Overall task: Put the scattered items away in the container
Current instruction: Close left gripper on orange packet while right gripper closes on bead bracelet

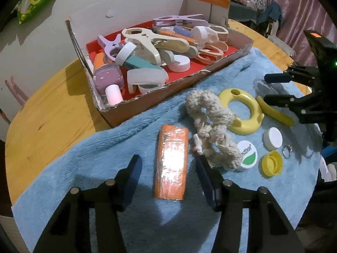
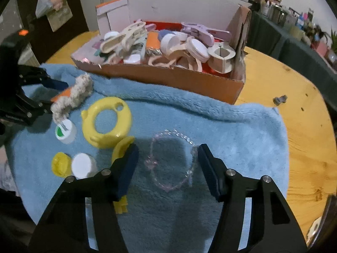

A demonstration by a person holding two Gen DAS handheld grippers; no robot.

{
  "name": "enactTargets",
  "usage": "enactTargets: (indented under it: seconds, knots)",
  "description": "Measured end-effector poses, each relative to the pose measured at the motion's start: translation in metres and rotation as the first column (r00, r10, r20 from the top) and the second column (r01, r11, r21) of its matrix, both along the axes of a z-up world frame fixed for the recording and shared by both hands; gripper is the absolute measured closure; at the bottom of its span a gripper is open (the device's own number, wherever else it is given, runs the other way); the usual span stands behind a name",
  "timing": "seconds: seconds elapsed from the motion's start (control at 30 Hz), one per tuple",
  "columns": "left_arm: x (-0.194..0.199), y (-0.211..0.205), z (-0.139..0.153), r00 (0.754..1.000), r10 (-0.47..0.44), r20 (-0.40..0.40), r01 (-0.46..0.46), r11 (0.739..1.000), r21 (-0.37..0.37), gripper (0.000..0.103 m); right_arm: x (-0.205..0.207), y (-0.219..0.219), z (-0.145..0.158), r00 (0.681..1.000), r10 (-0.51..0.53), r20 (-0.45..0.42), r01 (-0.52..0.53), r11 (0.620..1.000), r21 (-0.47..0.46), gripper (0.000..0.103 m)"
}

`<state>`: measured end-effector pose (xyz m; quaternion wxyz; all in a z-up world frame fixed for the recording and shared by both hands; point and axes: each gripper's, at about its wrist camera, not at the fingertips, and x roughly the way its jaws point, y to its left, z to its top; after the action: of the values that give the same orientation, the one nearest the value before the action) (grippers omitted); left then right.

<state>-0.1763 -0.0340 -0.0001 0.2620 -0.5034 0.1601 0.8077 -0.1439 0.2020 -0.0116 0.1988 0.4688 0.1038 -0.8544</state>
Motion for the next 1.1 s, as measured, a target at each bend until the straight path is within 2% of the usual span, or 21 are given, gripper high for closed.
enactTargets:
  seconds: [0.17,0.43,0.47,0.53,0.77,1.1]
  knots:
    - [0.005,0.0,0.002,1.0,0.001,0.003,-0.001,1.0,0.014,0.057,0.003,0.002,-0.001,1.0,0.003,0.0,-0.003,1.0,-0.001,0.049]
    - [0.005,0.001,0.003,1.0,0.016,0.006,-0.016,1.0,0.023,0.073,0.003,0.008,0.001,1.0,-0.013,0.003,0.013,1.0,-0.01,0.073]
    - [0.005,0.001,0.003,1.0,0.02,0.007,-0.02,0.999,0.026,0.073,0.003,0.009,0.001,1.0,-0.012,0.004,0.012,1.0,-0.011,0.074]
    - [0.007,0.001,0.003,1.0,0.023,-0.001,-0.023,0.999,0.024,0.073,0.003,0.01,0.002,1.0,-0.013,-0.001,0.013,1.0,-0.009,0.083]
    - [0.011,0.002,0.004,0.999,0.04,-0.013,-0.04,0.999,0.02,0.073,0.005,0.011,0.003,1.0,-0.007,-0.013,0.007,1.0,-0.009,0.089]
    - [0.011,-0.003,0.007,0.998,0.058,-0.017,-0.057,0.998,0.027,0.073,0.009,0.01,0.007,1.0,-0.006,-0.018,0.005,1.0,-0.02,0.089]
